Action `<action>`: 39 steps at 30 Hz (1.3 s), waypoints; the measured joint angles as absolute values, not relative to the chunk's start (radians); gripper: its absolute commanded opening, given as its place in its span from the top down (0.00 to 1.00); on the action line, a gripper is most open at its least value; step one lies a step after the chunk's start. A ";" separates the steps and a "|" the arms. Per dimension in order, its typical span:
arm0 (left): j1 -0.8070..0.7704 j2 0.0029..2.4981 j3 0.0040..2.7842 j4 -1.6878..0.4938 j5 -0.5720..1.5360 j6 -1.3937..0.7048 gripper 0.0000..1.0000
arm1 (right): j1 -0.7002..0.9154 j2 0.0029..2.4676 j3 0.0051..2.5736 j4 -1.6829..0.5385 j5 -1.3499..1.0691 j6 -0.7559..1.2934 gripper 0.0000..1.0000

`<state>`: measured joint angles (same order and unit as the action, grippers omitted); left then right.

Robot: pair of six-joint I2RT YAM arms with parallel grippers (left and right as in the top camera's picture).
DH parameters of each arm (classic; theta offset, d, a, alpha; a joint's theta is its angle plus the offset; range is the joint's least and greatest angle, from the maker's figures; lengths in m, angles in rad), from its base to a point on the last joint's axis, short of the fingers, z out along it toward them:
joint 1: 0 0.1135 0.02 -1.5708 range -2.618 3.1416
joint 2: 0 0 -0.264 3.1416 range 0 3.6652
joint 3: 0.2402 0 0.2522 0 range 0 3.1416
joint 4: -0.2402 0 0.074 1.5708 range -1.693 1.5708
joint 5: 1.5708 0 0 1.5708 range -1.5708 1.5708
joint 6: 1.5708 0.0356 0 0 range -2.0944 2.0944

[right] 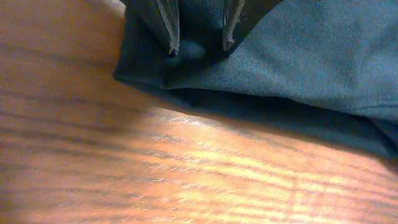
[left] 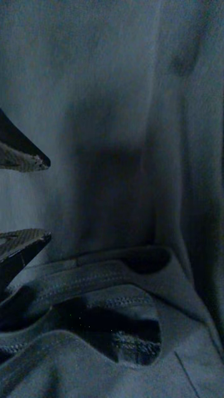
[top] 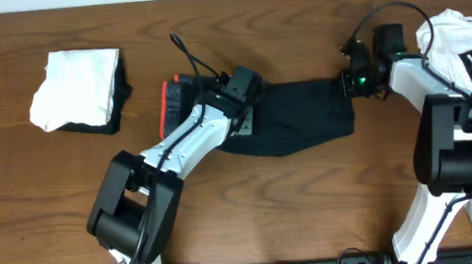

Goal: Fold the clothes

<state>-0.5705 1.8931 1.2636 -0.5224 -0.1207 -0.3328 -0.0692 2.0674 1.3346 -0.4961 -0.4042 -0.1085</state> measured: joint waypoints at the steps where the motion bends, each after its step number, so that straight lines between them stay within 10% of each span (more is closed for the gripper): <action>1: -0.570 1.886 1.270 -0.523 -0.121 -0.333 0.66 | -0.076 2.072 1.350 -0.514 -0.408 -0.109 0.75; 22: -0.272 1.784 1.369 -0.578 -0.049 -0.347 0.66 | -0.178 2.079 1.655 -1.104 -0.445 -0.167 0.55; 30: -0.244 1.928 1.368 -0.569 -0.010 -0.335 0.66 | -0.203 2.079 1.654 -1.102 -0.432 -0.185 0.23; 39: -0.244 1.956 1.366 -0.560 -0.002 -0.331 0.66 | -0.279 2.079 1.507 -0.995 -0.499 -0.192 0.28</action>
